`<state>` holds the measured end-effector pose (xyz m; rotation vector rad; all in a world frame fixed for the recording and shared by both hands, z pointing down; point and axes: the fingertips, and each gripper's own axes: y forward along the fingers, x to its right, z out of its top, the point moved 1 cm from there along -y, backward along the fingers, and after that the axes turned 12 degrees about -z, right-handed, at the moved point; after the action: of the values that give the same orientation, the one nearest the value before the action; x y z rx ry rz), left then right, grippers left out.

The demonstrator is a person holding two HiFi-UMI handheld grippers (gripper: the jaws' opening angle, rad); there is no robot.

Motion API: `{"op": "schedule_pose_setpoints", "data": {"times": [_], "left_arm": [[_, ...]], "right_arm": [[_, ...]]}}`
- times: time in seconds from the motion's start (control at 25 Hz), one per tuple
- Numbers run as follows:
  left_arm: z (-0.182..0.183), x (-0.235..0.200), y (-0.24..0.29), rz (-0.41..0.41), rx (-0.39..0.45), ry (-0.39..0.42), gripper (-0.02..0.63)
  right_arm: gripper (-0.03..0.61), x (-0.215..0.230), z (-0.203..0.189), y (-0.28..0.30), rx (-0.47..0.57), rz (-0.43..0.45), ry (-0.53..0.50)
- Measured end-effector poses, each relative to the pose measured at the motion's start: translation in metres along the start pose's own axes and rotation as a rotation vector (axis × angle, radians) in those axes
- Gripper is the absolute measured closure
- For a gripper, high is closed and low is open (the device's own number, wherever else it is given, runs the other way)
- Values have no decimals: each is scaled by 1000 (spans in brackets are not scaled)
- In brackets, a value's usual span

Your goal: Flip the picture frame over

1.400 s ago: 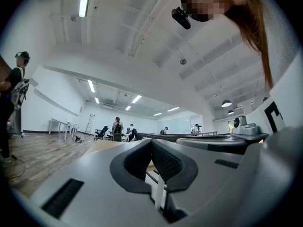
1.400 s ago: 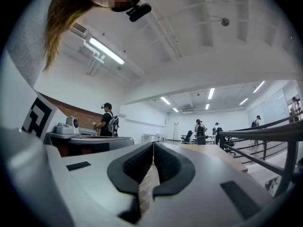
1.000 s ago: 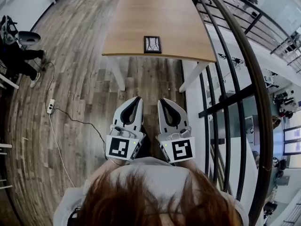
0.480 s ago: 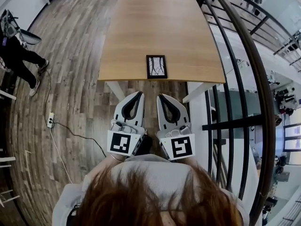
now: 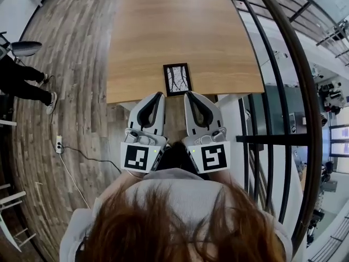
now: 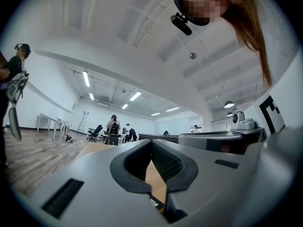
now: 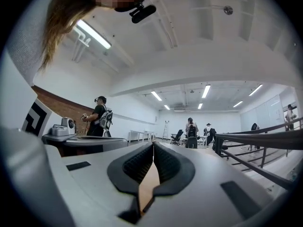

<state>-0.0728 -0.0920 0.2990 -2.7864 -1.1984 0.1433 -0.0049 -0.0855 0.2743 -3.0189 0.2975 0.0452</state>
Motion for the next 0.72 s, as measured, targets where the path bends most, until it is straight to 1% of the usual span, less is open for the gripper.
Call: {"op": "schedule_pose_setpoints", "data": {"times": [0.08, 0.16, 0.2, 0.24, 0.28, 0.32, 0.4, 0.44, 0.48, 0.52, 0.56, 0.6, 0.72], "left_arm": [[-1, -3, 4, -1, 2, -2, 607], [-3, -6, 9, 3, 0, -10, 607], [-5, -7, 10, 7, -2, -19, 607], [-9, -7, 10, 9, -7, -31, 607], [-14, -6, 11, 7, -17, -45, 607], [-20, -6, 12, 3, -31, -58, 607], [-31, -5, 13, -7, -60, -70, 607], [-36, -5, 13, -10, -72, -72, 607], [-40, -5, 12, -10, -84, -74, 607], [-44, -5, 10, -9, -96, -75, 607], [-49, -5, 8, -8, -109, -77, 607], [-53, -5, 6, -6, -121, -79, 607], [-63, -9, 0, 7, -150, -86, 607]], "right_arm": [[563, 0, -5, 5, -9, 7, -2], [563, 4, -18, 6, -54, 24, 9], [563, 7, -27, 5, -81, 35, 39], [563, 11, -37, 4, -103, 41, 112], [563, 17, -47, 4, -122, 41, 241], [561, 24, -59, 4, -145, 33, 417], [561, 38, -90, 7, -213, -4, 827], [561, 44, -108, 7, -252, -30, 1001], [560, 49, -127, 7, -288, -58, 1127], [557, 52, -146, 6, -318, -84, 1207], [512, 53, -162, 5, -341, -102, 1253], [466, 54, -176, 3, -359, -115, 1283], [397, 56, -211, 5, -385, -159, 1364]]}}
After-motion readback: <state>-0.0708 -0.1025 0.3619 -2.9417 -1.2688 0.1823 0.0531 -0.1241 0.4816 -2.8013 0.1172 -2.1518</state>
